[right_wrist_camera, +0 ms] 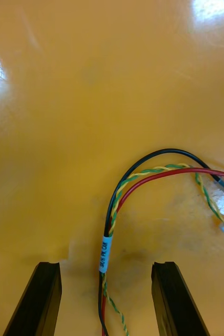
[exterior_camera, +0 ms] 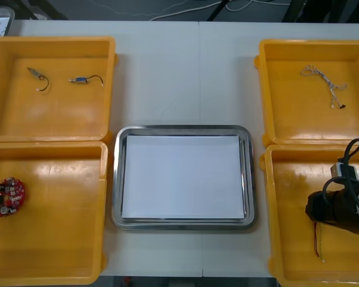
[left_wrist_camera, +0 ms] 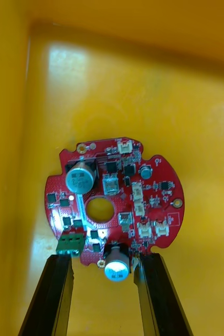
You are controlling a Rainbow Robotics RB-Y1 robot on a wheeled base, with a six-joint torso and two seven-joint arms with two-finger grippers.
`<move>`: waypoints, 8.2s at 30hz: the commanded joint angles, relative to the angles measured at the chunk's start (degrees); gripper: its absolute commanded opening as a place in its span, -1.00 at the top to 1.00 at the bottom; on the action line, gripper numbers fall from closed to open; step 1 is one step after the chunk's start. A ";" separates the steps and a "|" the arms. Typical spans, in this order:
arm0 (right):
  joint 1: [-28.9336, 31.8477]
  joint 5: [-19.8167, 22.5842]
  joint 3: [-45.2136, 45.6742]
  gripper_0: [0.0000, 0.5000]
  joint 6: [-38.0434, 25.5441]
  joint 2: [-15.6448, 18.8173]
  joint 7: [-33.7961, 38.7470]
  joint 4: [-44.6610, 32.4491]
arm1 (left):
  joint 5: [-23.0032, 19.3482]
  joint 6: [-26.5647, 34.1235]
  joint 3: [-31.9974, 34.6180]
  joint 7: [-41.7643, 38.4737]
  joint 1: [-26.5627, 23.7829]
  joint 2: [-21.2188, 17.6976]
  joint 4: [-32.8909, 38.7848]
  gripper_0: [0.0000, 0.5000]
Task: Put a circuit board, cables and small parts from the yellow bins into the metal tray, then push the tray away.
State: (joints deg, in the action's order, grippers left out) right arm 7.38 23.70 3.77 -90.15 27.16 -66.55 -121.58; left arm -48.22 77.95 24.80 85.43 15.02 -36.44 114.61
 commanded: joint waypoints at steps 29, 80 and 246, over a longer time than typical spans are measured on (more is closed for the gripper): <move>2.11 -0.50 -1.66 1.00 3.93 -1.67 -1.48 1.61 | -0.29 -3.86 -2.74 3.78 2.73 1.10 0.17 -0.53; -7.12 15.06 16.44 1.00 -19.85 3.95 -3.67 -16.32 | 2.34 -6.50 -3.79 5.53 3.17 4.09 -1.76 -0.53; -20.13 23.85 -0.08 1.00 -19.85 14.50 2.13 -22.12 | -14.62 0.80 0.78 69.57 4.49 -7.51 2.55 -1.00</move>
State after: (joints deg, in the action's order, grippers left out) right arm -11.50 47.77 4.26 -109.80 39.73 -67.12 -141.87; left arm -61.88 79.65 27.14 162.55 16.61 -41.68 116.79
